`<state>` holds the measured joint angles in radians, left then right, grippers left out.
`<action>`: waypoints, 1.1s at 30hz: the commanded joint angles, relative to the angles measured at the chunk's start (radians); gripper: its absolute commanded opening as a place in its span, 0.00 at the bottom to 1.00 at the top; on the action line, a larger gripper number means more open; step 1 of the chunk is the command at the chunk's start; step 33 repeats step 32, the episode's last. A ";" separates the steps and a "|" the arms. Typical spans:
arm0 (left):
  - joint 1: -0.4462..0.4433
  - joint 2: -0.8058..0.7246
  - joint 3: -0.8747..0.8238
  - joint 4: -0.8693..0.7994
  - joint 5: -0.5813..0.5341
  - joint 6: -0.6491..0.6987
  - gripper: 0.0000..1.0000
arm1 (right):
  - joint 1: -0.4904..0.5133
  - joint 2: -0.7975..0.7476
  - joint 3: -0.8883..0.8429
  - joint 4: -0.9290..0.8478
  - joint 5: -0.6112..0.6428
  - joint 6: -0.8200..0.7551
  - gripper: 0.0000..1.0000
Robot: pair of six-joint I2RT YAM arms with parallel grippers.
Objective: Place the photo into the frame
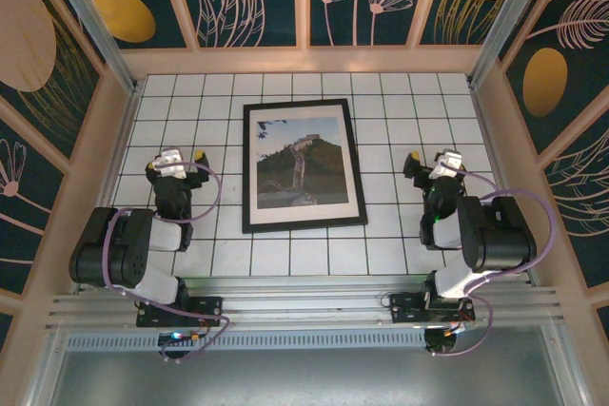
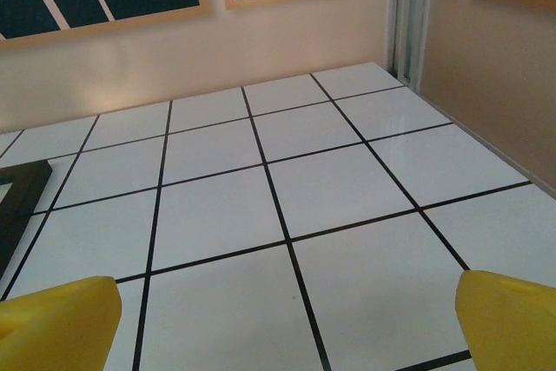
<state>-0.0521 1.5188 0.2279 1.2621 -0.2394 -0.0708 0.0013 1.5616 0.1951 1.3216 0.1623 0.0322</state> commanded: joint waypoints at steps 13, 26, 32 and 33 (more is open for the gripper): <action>0.006 0.002 -0.008 0.044 0.005 0.005 0.99 | 0.002 0.006 -0.002 0.060 0.003 0.001 0.99; 0.006 0.004 -0.003 0.039 0.006 0.004 0.99 | 0.007 0.007 -0.005 0.066 0.006 -0.006 0.99; 0.006 0.002 -0.009 0.046 0.005 0.004 0.99 | 0.007 0.007 -0.006 0.066 0.008 -0.003 0.99; 0.006 0.002 -0.009 0.046 0.005 0.004 0.99 | 0.007 0.007 -0.006 0.066 0.008 -0.003 0.99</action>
